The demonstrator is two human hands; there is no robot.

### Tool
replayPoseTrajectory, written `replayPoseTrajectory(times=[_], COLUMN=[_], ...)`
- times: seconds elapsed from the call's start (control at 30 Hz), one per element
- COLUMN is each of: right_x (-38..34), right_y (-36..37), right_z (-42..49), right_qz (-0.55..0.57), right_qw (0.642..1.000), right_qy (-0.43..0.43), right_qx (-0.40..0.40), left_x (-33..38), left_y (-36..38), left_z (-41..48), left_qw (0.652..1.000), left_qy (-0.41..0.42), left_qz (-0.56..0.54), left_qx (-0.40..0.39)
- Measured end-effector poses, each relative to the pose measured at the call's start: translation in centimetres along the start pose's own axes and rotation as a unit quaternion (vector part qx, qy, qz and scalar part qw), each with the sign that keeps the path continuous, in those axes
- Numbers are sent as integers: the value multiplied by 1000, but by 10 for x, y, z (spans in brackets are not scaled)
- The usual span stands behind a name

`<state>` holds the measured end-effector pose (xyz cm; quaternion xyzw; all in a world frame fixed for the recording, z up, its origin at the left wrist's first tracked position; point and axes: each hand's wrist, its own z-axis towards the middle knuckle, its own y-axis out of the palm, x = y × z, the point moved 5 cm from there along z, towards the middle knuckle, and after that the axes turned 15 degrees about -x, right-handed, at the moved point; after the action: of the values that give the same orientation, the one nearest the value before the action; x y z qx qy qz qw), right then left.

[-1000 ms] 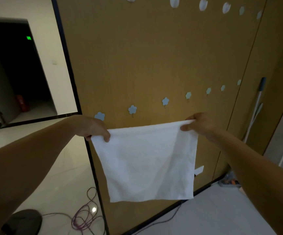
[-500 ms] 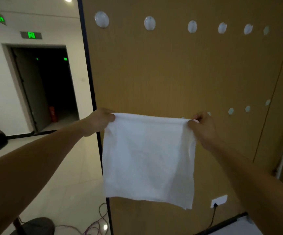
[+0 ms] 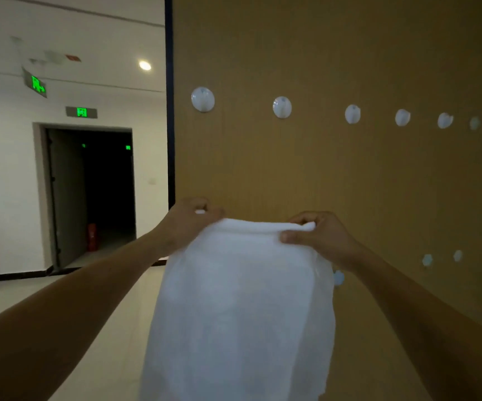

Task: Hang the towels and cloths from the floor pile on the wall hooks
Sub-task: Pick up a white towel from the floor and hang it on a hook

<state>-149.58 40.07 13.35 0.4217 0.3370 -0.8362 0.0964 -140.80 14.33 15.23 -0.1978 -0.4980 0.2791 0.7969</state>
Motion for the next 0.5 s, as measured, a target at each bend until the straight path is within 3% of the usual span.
replayPoseTrajectory(times=[0.07, 0.13, 0.33, 0.5], right_x=[-7, -14, -65, -107], right_y=[-4, -8, -5, -9], right_z=[22, 43, 101, 148], right_qz=[-9, -13, -84, -91], right_qw=[999, 996, 982, 979], right_qy=[-23, -44, -140, -164], right_qx=[32, 70, 93, 82], left_x=[5, 9, 35, 50], left_y=[-5, -17, -78, -118], left_z=[10, 23, 54, 76], left_qw=[995, 989, 987, 975], left_qy=[-1, 5, 52, 55], left_qz=[82, 123, 121, 134], left_qx=[-65, -81, 91, 170])
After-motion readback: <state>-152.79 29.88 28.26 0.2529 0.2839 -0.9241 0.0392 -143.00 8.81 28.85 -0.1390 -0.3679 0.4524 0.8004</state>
